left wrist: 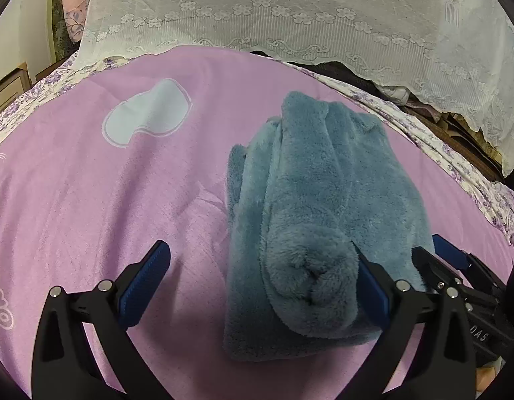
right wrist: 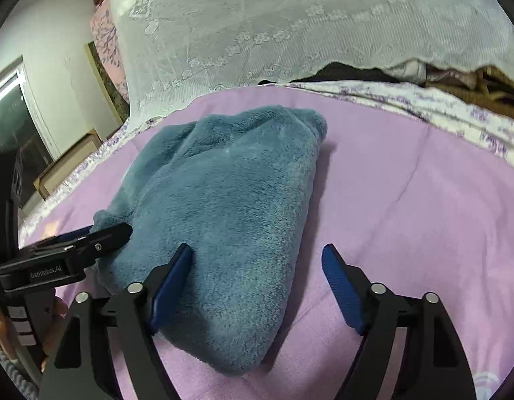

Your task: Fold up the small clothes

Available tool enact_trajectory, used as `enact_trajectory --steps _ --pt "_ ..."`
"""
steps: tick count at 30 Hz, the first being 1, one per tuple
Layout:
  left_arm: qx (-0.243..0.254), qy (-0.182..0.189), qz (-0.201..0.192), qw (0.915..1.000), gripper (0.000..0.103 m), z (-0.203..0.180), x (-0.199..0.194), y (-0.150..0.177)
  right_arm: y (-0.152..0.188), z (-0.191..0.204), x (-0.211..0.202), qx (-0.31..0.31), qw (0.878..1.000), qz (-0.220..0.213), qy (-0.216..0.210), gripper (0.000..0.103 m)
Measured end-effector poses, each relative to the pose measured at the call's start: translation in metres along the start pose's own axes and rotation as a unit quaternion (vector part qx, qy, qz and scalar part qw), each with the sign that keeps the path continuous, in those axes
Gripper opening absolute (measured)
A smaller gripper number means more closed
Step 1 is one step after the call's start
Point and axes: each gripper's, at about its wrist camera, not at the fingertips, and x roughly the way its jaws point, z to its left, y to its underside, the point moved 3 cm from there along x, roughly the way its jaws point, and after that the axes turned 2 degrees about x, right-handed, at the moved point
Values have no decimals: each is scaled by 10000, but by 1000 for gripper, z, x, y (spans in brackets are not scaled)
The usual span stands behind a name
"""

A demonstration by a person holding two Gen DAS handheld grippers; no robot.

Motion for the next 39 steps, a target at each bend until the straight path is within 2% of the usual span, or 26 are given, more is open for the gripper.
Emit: enact_trajectory --steps 5,6,8,10,12,16,18,20,23,27,29,30,32,34,39 --pt "-11 97 -50 9999 99 -1 -2 0 0 -8 -2 256 9994 -10 -235 86" --pt "-39 212 -75 9997 99 0 -4 -1 -1 -10 -3 337 9990 -8 -299 87" --pt "-161 702 -136 9973 99 2 -9 -2 -2 -15 -4 468 9981 -8 -396 89" --pt "-310 1260 -144 9914 99 4 -12 -4 -4 -20 -5 657 9964 -15 -526 90" --pt "-507 1769 44 9829 99 7 -5 -5 -8 -26 -4 906 9933 3 -724 91" --pt "-942 2023 409 9739 99 17 21 -6 -18 -38 6 1405 9833 94 -1149 96" --pt "-1168 2199 617 9665 99 23 35 -4 -21 -40 15 1574 9792 214 -1260 96" --pt "-1251 2320 675 9623 99 25 42 -3 -24 -42 30 1704 9750 396 -1368 96" --pt "-1198 2396 678 9611 99 21 47 -2 -24 -42 52 1905 9664 672 -1590 96" --pt "-954 2288 696 9663 99 14 54 -3 -27 -34 66 1767 9667 722 -1706 97" --pt "-914 2241 661 9680 99 11 54 -3 -26 -28 68 1615 9700 686 -1683 93" --pt "-878 2222 650 9689 98 9 54 -3 -26 -24 67 1535 9706 674 -1727 83" --pt "-768 2182 611 9710 92 4 51 -5 -27 -19 64 1394 9750 598 -1621 77" --pt "-610 2144 520 9735 81 -3 46 -5 -26 -11 58 1129 9821 455 -1438 70" --pt "-361 2121 234 9763 65 -11 32 -8 -27 -1 44 802 9895 192 -1188 62"
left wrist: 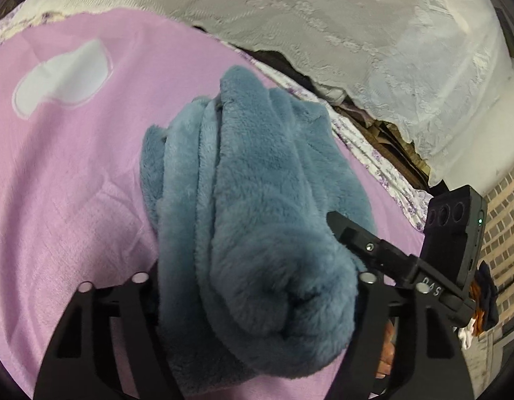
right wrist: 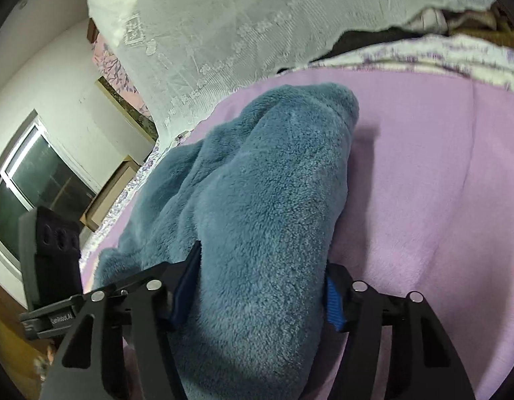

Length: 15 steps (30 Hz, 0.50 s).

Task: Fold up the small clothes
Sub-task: 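Close the right tool on the folded jacket bundle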

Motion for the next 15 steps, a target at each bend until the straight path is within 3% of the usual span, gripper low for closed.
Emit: enact_trajectory --steps 9,15 --pt "539 231 -204 9981 60 -37 -19 15 7 9 -53 -342 9975 -503 353 61" --pt "932 355 -202 9948 60 -87 -31 45 30 -4 -118 -312 9947 -744 630 61"
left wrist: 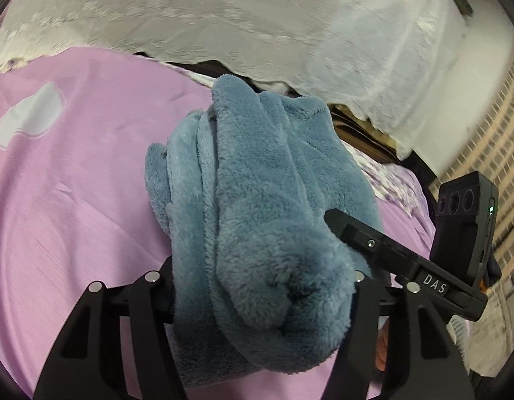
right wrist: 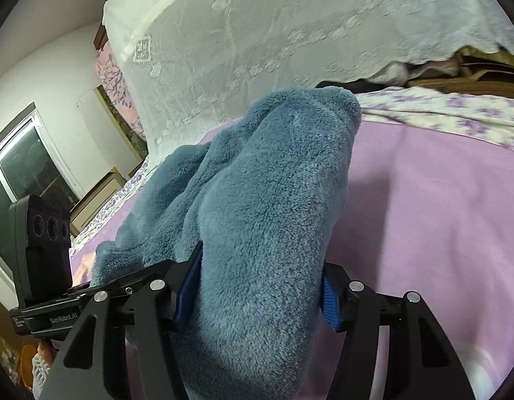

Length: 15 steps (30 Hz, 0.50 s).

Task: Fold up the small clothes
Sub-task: 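Close the right tool on the folded jacket bundle, then carry the jacket bundle with the right tool onto the clothes stack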

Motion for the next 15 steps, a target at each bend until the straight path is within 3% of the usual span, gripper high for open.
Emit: enact_trajectory --steps 5,10,15 --pt "523 211 126 9983 60 -73 1 34 25 -31 -69 170 9990 -164 387 61" --pt "677 833 373 9935 60 -140 8 70 59 -65 -158 254 9932 -436 1045 61" --pt "1168 1397 559 9817 60 -223 7 99 84 -89 -242 388 9844 -750 1545 61"
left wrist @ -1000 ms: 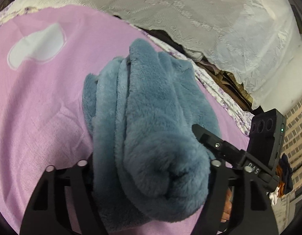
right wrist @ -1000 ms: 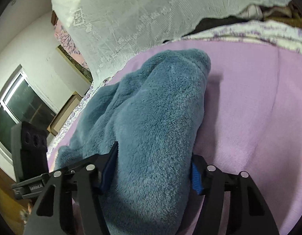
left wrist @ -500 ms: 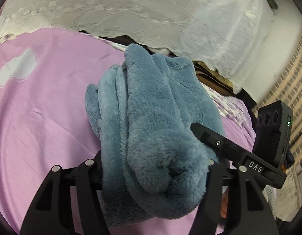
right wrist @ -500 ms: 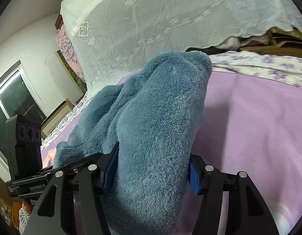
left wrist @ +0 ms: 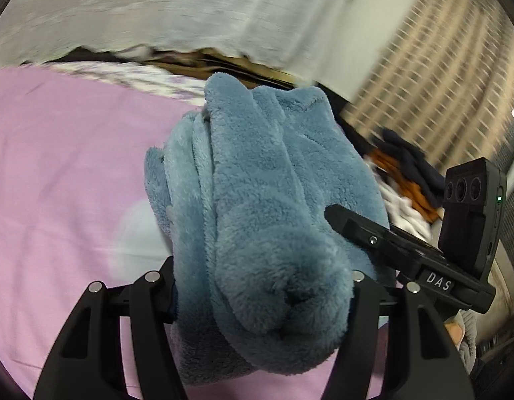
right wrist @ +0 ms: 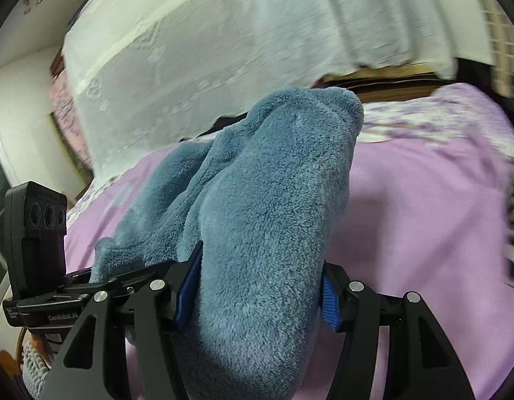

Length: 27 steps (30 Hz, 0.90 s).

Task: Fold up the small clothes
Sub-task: 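Carry the jacket bundle with the right tool onto the clothes stack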

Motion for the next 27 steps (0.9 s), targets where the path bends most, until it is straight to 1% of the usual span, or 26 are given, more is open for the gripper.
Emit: enact_trajectory --steps 3,5,7,8,10,11,14,16,19,22,23,27 --pt "343 289 12 9990 60 -58 11 5 5 -33 -57 130 9985 -362 377 61" --pt "534 531 63 9971 60 -94 18 11 10 -50 -88 209 9964 -532 629 61" --pt "678 718 152 9950 60 -122 27 16 19 -67 -114 300 9940 -611 862 61" --pt "770 849 255 9931 60 -140 34 22 24 -75 -124 354 9926 -624 981 61" --pt "837 1007 420 9905 60 -160 45 31 35 -91 -145 462 9892 -614 1249 61" --pt "883 1108 561 9883 60 -174 55 38 41 -100 -153 507 9874 -592 1376 61" --pt "1053 1268 882 9824 60 -207 79 56 63 -130 -180 677 9811 -522 1737 61" --pt "1210 1302 1013 9788 60 -225 90 66 71 -145 -188 789 9775 -507 1888 61" --pt "1454 1218 1171 9748 60 -252 107 81 90 -173 -200 1198 9732 -449 1909 61" --pt "1555 1094 1272 9735 60 -261 113 93 105 -191 -200 1643 9701 -329 1757 61" --pt "1540 1067 1292 9738 60 -261 112 97 109 -195 -201 1728 9697 -312 1697 61" --pt "1426 1087 1263 9757 61 -258 100 96 112 -195 -206 1952 9699 -310 1424 61"
